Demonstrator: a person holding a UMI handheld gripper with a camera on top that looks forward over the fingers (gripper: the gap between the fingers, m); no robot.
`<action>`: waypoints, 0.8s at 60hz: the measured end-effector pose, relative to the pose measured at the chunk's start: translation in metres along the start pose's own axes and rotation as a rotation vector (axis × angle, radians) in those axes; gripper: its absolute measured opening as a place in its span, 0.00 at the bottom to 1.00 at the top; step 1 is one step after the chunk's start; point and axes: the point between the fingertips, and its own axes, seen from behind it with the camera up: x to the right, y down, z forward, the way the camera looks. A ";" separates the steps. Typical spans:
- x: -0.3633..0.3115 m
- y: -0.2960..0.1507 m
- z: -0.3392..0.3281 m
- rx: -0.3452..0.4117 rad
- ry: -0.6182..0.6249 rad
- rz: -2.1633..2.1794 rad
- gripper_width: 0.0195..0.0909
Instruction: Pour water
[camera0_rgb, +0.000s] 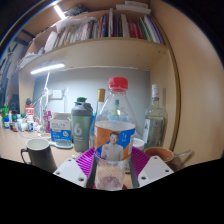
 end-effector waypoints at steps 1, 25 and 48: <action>0.000 0.000 0.000 -0.004 0.003 0.000 0.47; -0.007 -0.003 -0.101 -0.077 0.044 0.051 0.89; -0.087 0.001 -0.312 -0.064 0.050 0.016 0.90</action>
